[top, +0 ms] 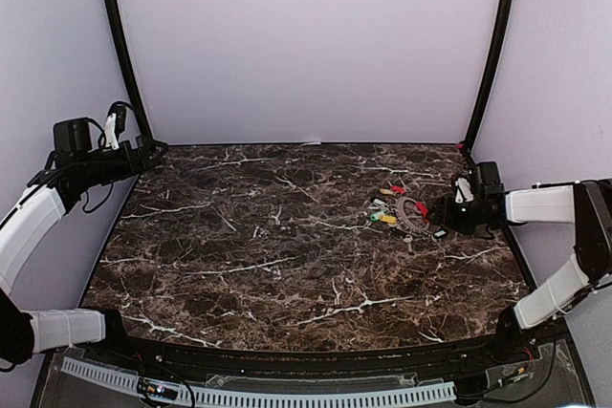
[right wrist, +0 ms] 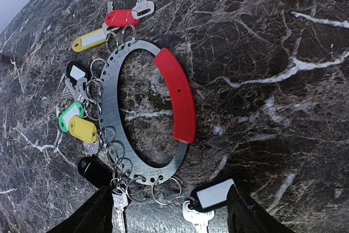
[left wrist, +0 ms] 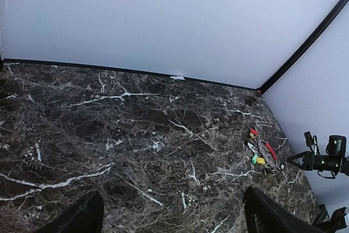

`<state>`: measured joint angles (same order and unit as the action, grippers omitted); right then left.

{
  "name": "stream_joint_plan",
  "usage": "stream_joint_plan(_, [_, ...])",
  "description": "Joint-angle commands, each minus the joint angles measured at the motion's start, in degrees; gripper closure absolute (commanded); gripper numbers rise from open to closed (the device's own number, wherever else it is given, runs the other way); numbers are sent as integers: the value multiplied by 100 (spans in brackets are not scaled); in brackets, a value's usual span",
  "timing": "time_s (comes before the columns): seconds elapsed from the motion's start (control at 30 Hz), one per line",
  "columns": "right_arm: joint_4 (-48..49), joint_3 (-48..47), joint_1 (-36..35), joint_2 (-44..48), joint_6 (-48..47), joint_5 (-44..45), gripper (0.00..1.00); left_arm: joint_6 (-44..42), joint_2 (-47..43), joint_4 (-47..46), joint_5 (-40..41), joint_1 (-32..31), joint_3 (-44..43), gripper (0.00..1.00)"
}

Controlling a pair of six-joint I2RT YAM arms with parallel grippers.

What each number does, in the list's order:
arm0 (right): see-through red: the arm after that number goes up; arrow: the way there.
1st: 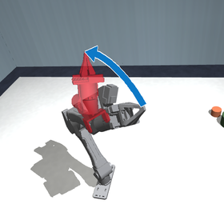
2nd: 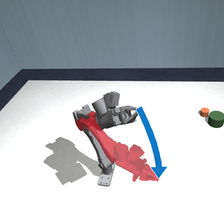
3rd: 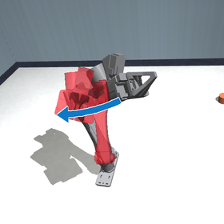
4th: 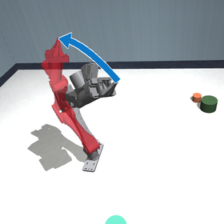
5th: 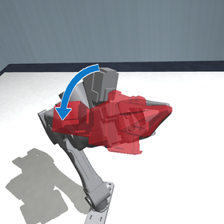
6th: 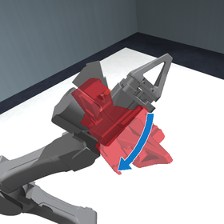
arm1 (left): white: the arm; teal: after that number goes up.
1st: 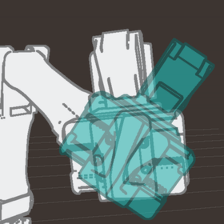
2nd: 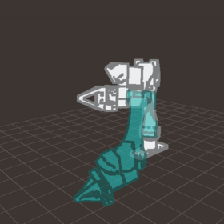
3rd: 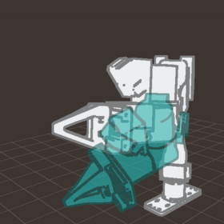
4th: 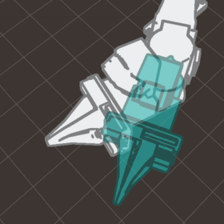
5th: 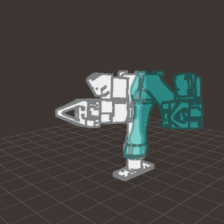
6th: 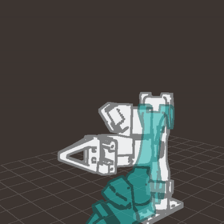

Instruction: Remove the keys from the keyring

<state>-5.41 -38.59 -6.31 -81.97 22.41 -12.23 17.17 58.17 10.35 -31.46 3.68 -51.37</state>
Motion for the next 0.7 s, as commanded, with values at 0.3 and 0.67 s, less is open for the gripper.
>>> stream_joint_plan(0.3, [-64,-1189,-360,-1469,-436,751,51,-211,-207,91,322,25,161,8])
stream_joint_plan(0.67, [-643,-1856,-721,-2191,-745,2089,63,-203,-175,95,333,44,175,8])
